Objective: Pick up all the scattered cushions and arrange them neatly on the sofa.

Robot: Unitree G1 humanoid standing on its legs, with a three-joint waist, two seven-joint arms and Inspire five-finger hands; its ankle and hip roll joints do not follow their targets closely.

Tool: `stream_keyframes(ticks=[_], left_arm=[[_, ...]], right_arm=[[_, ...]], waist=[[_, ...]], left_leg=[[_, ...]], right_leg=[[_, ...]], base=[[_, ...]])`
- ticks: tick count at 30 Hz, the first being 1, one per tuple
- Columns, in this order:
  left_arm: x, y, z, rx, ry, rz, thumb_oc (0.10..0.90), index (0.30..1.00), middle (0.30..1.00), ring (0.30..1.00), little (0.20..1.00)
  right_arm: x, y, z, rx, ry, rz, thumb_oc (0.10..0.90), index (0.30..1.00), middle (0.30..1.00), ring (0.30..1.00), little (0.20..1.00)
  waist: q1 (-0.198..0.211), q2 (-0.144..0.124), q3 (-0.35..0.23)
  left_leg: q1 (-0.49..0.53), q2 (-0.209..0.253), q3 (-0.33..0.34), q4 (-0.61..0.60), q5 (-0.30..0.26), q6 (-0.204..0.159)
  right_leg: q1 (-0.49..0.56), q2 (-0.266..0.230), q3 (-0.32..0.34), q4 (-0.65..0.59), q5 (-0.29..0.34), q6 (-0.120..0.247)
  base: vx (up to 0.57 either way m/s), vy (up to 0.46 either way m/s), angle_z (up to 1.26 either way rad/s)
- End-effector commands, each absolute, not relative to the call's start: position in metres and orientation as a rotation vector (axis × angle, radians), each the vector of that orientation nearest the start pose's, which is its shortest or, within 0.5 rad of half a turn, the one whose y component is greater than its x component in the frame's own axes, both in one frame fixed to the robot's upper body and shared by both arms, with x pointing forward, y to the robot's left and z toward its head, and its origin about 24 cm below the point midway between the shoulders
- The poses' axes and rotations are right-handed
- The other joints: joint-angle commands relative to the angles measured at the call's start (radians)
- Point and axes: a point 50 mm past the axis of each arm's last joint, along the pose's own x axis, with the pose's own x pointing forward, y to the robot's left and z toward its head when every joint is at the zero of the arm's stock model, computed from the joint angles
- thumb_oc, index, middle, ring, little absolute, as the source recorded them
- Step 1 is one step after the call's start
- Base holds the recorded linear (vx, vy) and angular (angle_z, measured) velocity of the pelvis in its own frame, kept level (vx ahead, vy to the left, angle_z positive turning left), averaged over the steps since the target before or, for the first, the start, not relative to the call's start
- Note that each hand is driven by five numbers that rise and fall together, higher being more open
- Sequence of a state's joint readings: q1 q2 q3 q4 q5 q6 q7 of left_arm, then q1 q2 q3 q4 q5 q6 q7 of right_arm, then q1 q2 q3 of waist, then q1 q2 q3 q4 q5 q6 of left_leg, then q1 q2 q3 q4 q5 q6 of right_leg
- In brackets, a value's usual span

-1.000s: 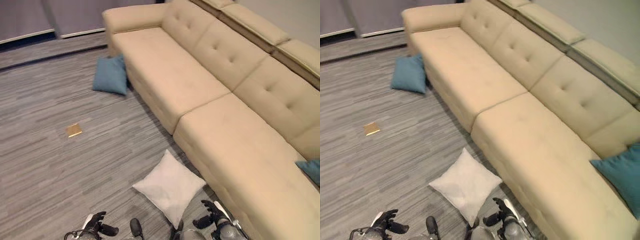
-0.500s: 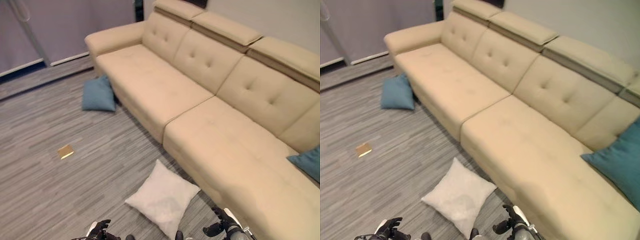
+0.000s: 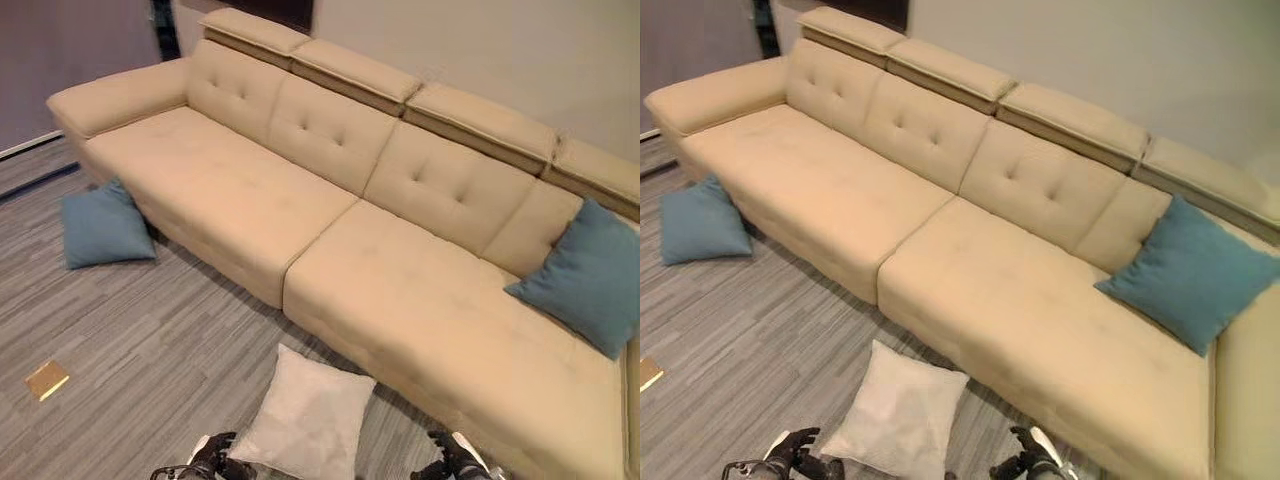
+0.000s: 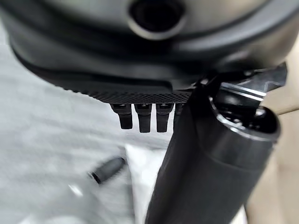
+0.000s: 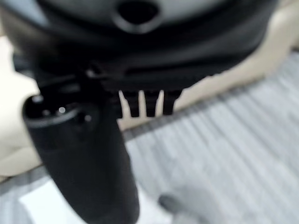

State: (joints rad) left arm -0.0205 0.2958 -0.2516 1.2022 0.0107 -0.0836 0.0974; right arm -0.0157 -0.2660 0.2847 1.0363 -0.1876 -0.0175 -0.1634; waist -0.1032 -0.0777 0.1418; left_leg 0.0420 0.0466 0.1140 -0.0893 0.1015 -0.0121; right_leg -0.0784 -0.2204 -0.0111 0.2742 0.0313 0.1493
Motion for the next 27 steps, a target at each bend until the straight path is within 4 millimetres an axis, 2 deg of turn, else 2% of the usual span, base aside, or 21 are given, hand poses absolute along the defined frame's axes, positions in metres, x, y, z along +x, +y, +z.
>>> stream_keyframes(ticks=[1, 2, 4, 6, 8, 11, 12, 13, 17, 19, 20, 21, 22, 24, 27], left_arm=[[0.123, 0.257, -0.142, 0.497, 1.018, 0.053, 0.8, 0.9, 0.9, 0.9, 0.9], [0.123, 0.257, -0.142, 0.497, 1.018, 0.053, 0.8, 0.9, 0.9, 0.9, 0.9], [0.122, 0.258, -0.142, 0.484, 1.02, 0.06, 0.8, 0.9, 0.9, 0.9, 0.9], [0.122, 0.259, -0.142, 0.476, 1.023, 0.071, 0.8, 0.9, 0.9, 0.9, 0.9], [0.12, 0.261, -0.141, 0.462, 1.022, 0.097, 0.8, 0.9, 0.9, 0.9, 0.9], [0.117, 0.262, -0.142, 0.446, 1.032, 0.114, 0.8, 0.9, 0.9, 0.9, 0.9], [0.119, 0.259, -0.142, 0.431, 1.023, 0.115, 0.8, 0.9, 0.9, 0.9, 0.9], [0.122, 0.254, -0.143, 0.416, 1.012, 0.107, 0.8, 0.9, 0.9, 0.9, 0.9], [0.128, 0.245, -0.143, 0.418, 0.993, 0.068, 0.8, 0.9, 0.9, 0.9, 0.9], [0.139, 0.238, -0.14, 0.41, 0.959, 0.053, 0.8, 0.9, 0.9, 0.9, 0.9], [0.145, 0.235, -0.139, 0.401, 0.94, 0.05, 0.8, 0.9, 0.9, 0.9, 0.9], [0.154, 0.23, -0.136, 0.372, 0.911, 0.052, 0.8, 0.9, 0.9, 0.9, 0.9], [0.157, 0.229, -0.135, 0.344, 0.897, 0.069, 0.8, 0.9, 0.9, 0.9, 0.9], [0.165, 0.229, -0.13, 0.313, 0.866, 0.099, 0.8, 0.9, 0.9, 0.9, 0.9], [0.169, 0.229, -0.129, 0.301, 0.856, 0.111, 0.8, 0.9, 0.9, 0.9, 0.9]], right_arm=[[0.183, -0.229, -0.119, -0.716, 0.805, 0.068, 0.8, 0.9, 0.9, 0.9, 0.9], [0.183, -0.229, -0.119, -0.716, 0.805, 0.068, 0.8, 0.9, 0.9, 0.9, 0.9], [0.183, -0.231, -0.119, -0.725, 0.805, 0.068, 0.8, 0.9, 0.9, 0.9, 0.9], [0.184, -0.231, -0.118, -0.738, 0.802, 0.076, 0.8, 0.9, 0.9, 0.9, 0.9], [0.188, -0.23, -0.117, -0.746, 0.786, 0.075, 0.8, 0.9, 0.9, 0.9, 0.9], [0.189, -0.228, -0.117, -0.751, 0.784, 0.083, 0.8, 0.9, 0.9, 0.9, 0.9], [0.19, -0.229, -0.116, -0.756, 0.778, 0.079, 0.8, 0.9, 0.9, 0.9, 0.9], [0.19, -0.233, -0.115, -0.763, 0.78, 0.07, 0.8, 0.9, 0.9, 0.9, 0.9], [0.188, -0.238, -0.114, -0.757, 0.78, 0.048, 0.8, 0.9, 0.9, 0.9, 0.9], [0.19, -0.241, -0.112, -0.753, 0.778, 0.032, 0.8, 0.9, 0.9, 0.9, 0.9], [0.191, -0.242, -0.111, -0.751, 0.776, 0.022, 0.8, 0.9, 0.9, 0.9, 0.9], [0.192, -0.245, -0.111, -0.746, 0.781, 0.001, 0.8, 0.9, 0.9, 0.9, 0.9], [0.192, -0.245, -0.111, -0.738, 0.78, -0.013, 0.8, 0.9, 0.9, 0.9, 0.9], [0.193, -0.248, -0.11, -0.709, 0.779, -0.057, 0.8, 0.9, 0.9, 0.9, 0.9], [0.196, -0.25, -0.107, -0.674, 0.773, -0.092, 0.8, 0.9, 0.9, 0.9, 0.9]], waist=[[0.032, 0.034, 0.044], [0.031, 0.034, 0.045], [0.049, 0.042, 0.041], [0.058, 0.045, 0.032], [0.079, 0.035, 0.014], [0.095, 0.018, 0.001], [0.095, 0.01, -0.007], [0.093, 0.011, -0.007], [0.077, 0.015, 0.003], [0.078, 0.011, 0.029], [0.081, 0.007, 0.04], [0.086, 0.005, 0.05], [0.086, 0.004, 0.051], [0.082, 0.008, 0.067], [0.077, 0.014, 0.075]], left_leg=[[-0.004, 0.02, 0.025, 0.085, -0.159, -0.001], [-0.003, 0.02, 0.024, 0.085, -0.159, -0.001], [0.009, 0.013, 0.051, 0.077, -0.166, 0.003], [0.008, 0.005, 0.072, 0.075, -0.163, 0.007], [-0.003, -0.003, 0.124, 0.075, -0.159, 0.01], [0.011, -0.009, 0.143, 0.066, -0.173, -0.002], [-0.013, -0.011, 0.16, 0.082, -0.156, 0.0], [-0.017, -0.008, 0.168, 0.088, -0.159, -0.008], [-0.043, 0.003, 0.164, 0.122, -0.158, -0.024], [-0.092, 0.013, 0.129, 0.184, -0.156, -0.04], [-0.125, 0.012, 0.089, 0.214, -0.158, -0.049], [-0.159, -0.002, -0.006, 0.233, -0.175, -0.057], [-0.161, 0.002, -0.031, 0.225, -0.177, -0.061], [-0.192, -0.004, -0.066, 0.219, -0.17, -0.056], [-0.208, 0.0, -0.061, 0.212, -0.166, -0.054]], right_leg=[[-0.047, -0.014, -0.125, 0.003, -0.012, 0.004], [-0.045, -0.014, -0.127, 0.002, -0.012, 0.004], [-0.012, -0.038, -0.248, -0.011, -0.05, -0.013], [0.014, -0.004, -0.308, -0.007, -0.097, -0.031], [0.065, 0.035, -0.384, -0.023, -0.139, -0.035], [0.09, 0.062, -0.394, -0.077, -0.16, -0.033], [0.104, 0.09, -0.374, -0.17, -0.131, -0.035], [0.117, 0.109, -0.356, -0.22, -0.124, -0.036], [0.126, 0.127, -0.338, -0.274, -0.117, -0.045], [0.121, 0.127, -0.327, -0.283, -0.113, -0.054], [0.113, 0.124, -0.326, -0.282, -0.11, -0.059], [0.088, 0.126, -0.313, -0.278, -0.106, -0.065], [0.077, 0.13, -0.305, -0.278, -0.107, -0.066], [0.041, 0.131, -0.291, -0.27, -0.103, -0.065], [0.011, 0.129, -0.287, -0.26, -0.101, -0.063]], base=[[-0.03, 0.35, -0.89], [0.0, 0.243, -0.99], [-0.01, 0.105, -0.52], [0.0, 0.096, -0.3], [-0.03, 0.036, -0.36], [0.03, -0.087, -0.66], [-0.08, -0.205, -0.75], [-0.08, -0.17, -0.3], [-0.04, -0.091, -0.09], [-0.12, -0.056, 0.11], [-0.18, -0.041, 0.01], [-0.16, -0.034, -0.03], [-0.11, -0.022, -0.19], [-0.1, 0.016, -0.34], [-0.09, 0.037, -0.1]])
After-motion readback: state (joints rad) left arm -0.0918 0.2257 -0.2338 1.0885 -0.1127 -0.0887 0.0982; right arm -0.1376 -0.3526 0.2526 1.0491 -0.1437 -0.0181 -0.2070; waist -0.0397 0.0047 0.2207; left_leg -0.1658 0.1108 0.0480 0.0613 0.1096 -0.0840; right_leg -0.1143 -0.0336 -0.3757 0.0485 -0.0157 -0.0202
